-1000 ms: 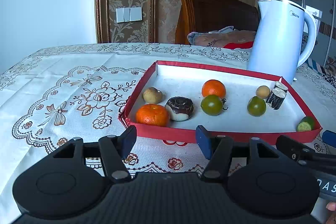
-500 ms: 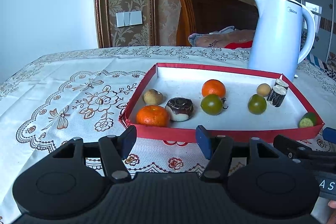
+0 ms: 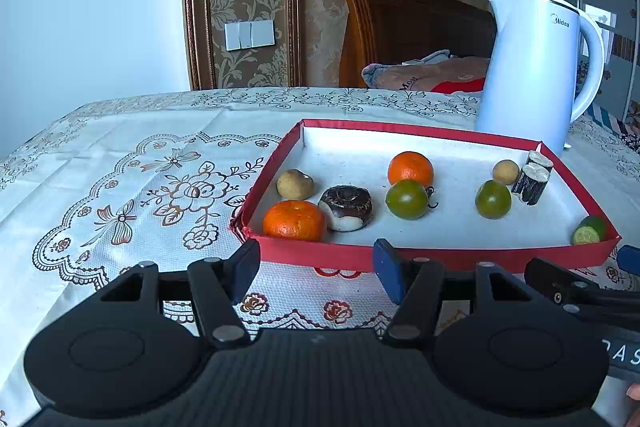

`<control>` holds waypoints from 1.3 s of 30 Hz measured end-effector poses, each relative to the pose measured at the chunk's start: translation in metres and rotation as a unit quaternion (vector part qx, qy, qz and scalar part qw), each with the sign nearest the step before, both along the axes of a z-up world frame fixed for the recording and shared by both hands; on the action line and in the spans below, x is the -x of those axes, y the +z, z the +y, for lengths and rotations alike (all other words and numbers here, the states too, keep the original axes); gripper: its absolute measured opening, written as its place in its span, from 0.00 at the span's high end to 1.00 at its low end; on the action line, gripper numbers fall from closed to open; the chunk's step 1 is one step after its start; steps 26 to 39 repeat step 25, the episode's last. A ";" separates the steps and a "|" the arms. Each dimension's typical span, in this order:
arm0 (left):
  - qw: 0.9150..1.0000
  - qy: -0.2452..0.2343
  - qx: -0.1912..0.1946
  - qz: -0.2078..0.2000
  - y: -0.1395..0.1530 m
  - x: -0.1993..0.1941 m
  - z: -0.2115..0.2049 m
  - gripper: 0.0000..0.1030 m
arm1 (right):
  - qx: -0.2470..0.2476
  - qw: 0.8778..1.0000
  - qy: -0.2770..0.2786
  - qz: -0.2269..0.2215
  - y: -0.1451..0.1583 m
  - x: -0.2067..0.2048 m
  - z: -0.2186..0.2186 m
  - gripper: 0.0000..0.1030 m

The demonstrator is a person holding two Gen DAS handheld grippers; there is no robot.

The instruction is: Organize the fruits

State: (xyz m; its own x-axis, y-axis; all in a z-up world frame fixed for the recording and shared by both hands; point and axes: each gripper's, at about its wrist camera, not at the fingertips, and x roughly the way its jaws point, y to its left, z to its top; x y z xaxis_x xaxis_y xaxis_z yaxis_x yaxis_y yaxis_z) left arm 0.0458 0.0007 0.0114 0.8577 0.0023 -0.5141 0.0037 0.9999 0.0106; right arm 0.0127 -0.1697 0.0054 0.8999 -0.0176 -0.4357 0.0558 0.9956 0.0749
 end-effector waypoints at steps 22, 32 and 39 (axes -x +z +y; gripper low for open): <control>0.999 -0.043 0.019 -0.002 0.002 0.005 -0.002 0.28 | -0.005 1.000 0.002 0.003 -0.001 0.000 0.000 0.00; 0.999 -0.040 0.023 -0.006 0.002 0.009 0.001 0.27 | -0.005 1.000 0.001 0.002 -0.001 0.000 -0.001 0.00; 0.999 -0.040 0.023 -0.006 0.002 0.009 0.001 0.27 | -0.005 1.000 0.001 0.002 -0.001 0.000 -0.001 0.00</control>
